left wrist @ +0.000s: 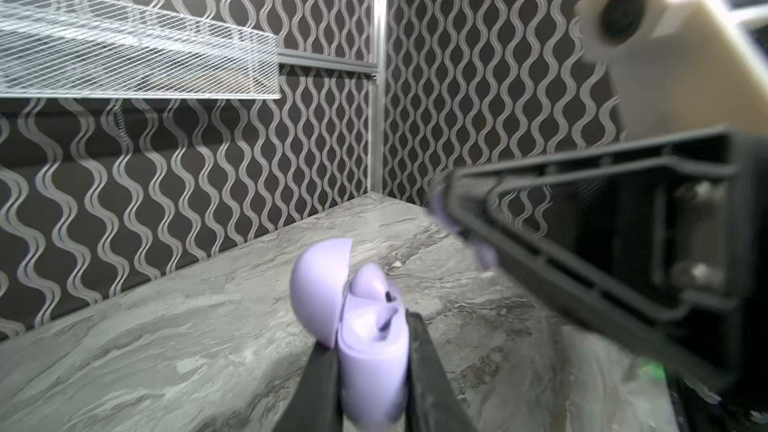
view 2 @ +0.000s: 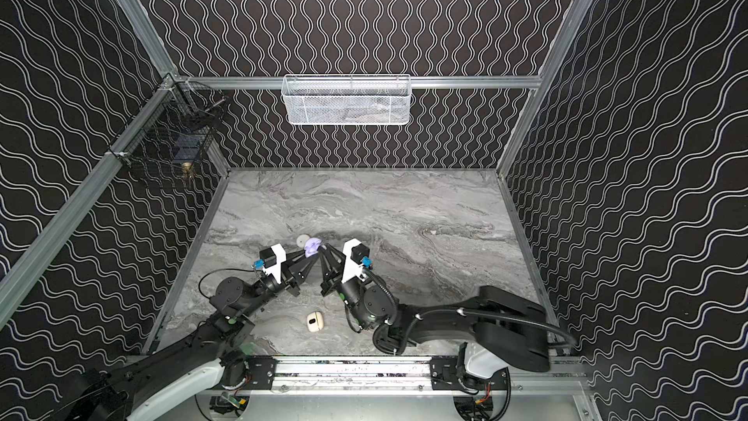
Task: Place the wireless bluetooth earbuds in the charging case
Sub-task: 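Pull the right gripper back from the case, still holding the earbud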
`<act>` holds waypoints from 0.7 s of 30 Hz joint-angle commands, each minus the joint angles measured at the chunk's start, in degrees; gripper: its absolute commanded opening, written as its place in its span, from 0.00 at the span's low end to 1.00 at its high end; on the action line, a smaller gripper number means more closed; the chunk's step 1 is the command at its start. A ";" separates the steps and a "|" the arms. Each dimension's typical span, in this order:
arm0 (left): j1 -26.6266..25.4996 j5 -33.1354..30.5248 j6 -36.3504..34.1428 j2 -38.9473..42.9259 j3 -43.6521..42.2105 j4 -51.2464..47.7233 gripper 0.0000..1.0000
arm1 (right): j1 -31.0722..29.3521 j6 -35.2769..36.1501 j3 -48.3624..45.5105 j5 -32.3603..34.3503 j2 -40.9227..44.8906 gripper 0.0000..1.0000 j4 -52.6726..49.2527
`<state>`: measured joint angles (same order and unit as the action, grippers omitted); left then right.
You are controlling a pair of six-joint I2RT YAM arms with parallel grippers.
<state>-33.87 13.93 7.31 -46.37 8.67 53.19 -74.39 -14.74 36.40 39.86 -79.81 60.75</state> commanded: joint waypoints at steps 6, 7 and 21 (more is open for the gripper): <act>0.19 -8.65 -0.86 2.05 0.99 -6.66 0.00 | 1.07 -31.87 3.10 6.84 11.64 0.16 -64.68; 0.14 -7.76 -1.19 2.24 1.16 -6.65 0.00 | 1.80 -34.30 3.31 5.38 11.32 0.17 -68.76; 0.15 3.09 -2.39 1.82 1.13 -2.04 0.00 | 13.42 -37.11 -1.37 -11.85 -3.79 0.13 -70.42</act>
<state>-33.78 15.27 5.65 -44.91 9.76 48.45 -61.78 -50.76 35.16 30.13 -82.00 -9.50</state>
